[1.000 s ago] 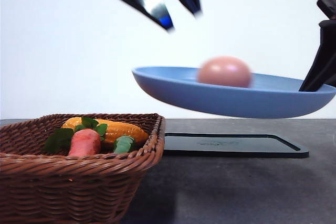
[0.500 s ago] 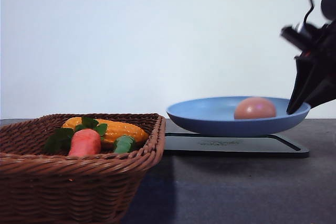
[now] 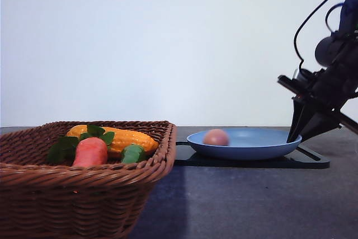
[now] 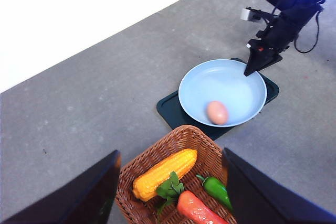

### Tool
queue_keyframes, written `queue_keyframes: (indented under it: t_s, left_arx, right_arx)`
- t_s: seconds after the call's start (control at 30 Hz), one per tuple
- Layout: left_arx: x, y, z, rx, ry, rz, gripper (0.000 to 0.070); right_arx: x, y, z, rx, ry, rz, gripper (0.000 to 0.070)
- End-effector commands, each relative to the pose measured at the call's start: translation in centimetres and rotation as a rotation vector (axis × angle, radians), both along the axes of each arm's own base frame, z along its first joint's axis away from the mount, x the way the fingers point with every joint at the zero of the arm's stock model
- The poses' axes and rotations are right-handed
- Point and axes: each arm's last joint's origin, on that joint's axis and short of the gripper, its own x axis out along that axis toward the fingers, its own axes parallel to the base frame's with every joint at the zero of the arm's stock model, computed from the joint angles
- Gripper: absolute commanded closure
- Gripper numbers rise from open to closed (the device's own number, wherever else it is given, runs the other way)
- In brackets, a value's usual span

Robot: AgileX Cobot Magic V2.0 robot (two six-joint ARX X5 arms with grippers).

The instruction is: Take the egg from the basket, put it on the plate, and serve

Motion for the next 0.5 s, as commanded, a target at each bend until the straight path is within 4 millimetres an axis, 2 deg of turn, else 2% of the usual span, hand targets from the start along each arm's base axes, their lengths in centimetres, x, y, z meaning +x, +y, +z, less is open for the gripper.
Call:
queue_keyframes:
  t_s: [0.0, 0.13, 0.27, 0.33, 0.47]
  left_arx:
    - [0.0, 0.0, 0.5, -0.02, -0.007, 0.005, 0.031]
    - [0.1, -0.2, 0.3, -0.011, 0.01, 0.008, 0.031]
    - [0.2, -0.3, 0.3, -0.006, 0.015, 0.008, 0.031]
    - [0.3, -0.4, 0.2, -0.004, 0.017, 0.008, 0.031]
    - [0.7, -0.8, 0.0, 0.009, 0.029, 0.008, 0.031]
  right_arx:
    - [0.7, 0.1, -0.3, 0.004, -0.003, 0.006, 0.07]
    - [0.9, 0.1, -0.4, 0.003, -0.017, 0.006, 0.0684]
    - [1.0, 0.1, -0.2, 0.003, -0.026, 0.006, 0.0529]
    - [1.0, 0.1, -0.1, 0.003, -0.031, 0.008, 0.048]
    - [1.1, 0.1, 0.8, 0.001, -0.059, 0.014, 0.0477]
